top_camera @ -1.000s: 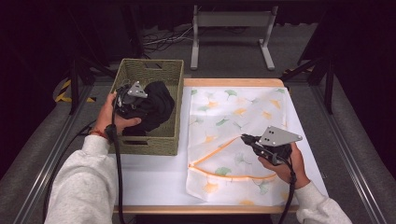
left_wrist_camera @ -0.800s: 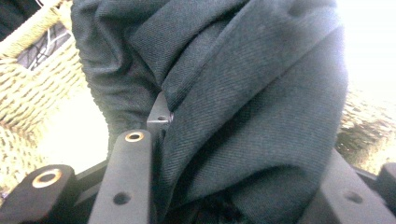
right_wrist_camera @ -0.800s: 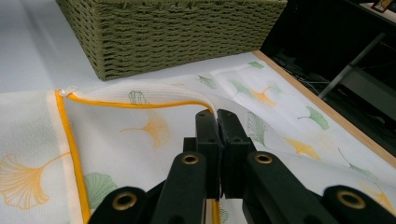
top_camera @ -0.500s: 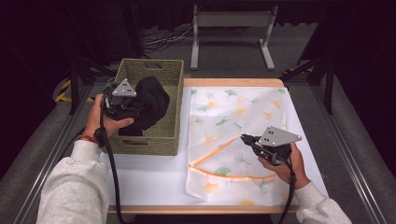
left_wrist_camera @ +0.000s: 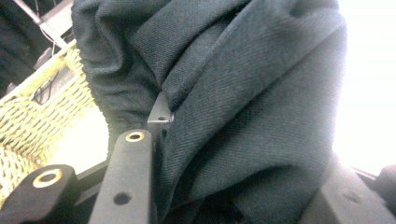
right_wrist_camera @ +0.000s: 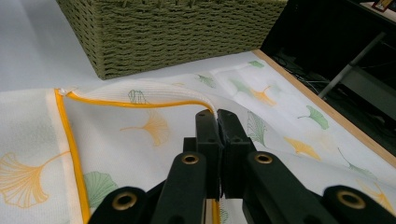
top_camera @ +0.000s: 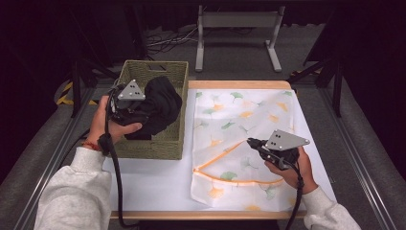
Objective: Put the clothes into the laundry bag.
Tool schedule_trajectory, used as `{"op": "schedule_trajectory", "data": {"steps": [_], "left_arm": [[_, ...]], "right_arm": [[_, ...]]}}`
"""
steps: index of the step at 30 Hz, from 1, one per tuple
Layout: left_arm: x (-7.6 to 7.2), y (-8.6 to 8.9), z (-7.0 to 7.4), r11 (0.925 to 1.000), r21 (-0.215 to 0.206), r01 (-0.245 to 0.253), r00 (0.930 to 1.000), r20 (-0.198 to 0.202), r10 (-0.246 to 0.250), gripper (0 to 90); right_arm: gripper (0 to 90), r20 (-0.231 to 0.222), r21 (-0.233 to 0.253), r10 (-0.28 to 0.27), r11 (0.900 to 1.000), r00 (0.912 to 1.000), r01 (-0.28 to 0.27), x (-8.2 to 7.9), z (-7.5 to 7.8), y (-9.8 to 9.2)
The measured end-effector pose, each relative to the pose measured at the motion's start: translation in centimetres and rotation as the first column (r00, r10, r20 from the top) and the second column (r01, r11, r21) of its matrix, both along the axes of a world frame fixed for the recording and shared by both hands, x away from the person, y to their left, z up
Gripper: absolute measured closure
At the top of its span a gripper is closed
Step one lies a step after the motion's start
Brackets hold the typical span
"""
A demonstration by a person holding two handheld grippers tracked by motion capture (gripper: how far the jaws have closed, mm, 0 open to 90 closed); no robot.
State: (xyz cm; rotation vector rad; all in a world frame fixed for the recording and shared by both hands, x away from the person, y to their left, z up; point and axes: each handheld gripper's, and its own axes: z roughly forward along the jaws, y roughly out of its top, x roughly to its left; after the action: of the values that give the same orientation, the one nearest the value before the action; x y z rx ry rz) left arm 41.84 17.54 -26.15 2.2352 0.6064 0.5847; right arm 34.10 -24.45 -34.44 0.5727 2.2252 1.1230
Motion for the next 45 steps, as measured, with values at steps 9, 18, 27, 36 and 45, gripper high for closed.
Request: {"op": "schedule_trajectory", "data": {"steps": [9,18,27,36,45], "left_arm": [[-2.5,-1.9,1.1,0.9988,-0.011,0.047,0.9989,0.006,-0.047,60.2],[-4.3,-3.2,0.8,0.9929,-0.045,0.11,0.9938,-0.01,-0.111,60.2],[-6.3,-5.7,-1.1,0.9761,-0.061,0.208,0.9768,-0.037,-0.211,60.2],[-8.2,-9.2,-3.0,0.9431,-0.089,0.32,0.9441,-0.052,-0.325,60.3],[-9.2,-12.3,-4.9,0.9097,-0.115,0.399,0.9093,-0.079,-0.409,60.3]], "right_arm": [[89.1,0.004,0.0,0.0,1.0,1.0,0.0,-0.1,0.0,0.0],[89.1,0.001,0.0,-0.001,1.0,1.0,0.001,0.0,0.1,0.0],[89.1,-0.005,-0.001,0.001,1.0,1.0,-0.001,0.0,-0.1,0.1],[89.1,-0.01,-0.004,0.001,1.0,0.9999,-0.002,0.1,-0.2,0.1],[89.1,-0.013,-0.004,0.001,1.0,0.9999,-0.001,0.1,-0.3,0.2]]}}
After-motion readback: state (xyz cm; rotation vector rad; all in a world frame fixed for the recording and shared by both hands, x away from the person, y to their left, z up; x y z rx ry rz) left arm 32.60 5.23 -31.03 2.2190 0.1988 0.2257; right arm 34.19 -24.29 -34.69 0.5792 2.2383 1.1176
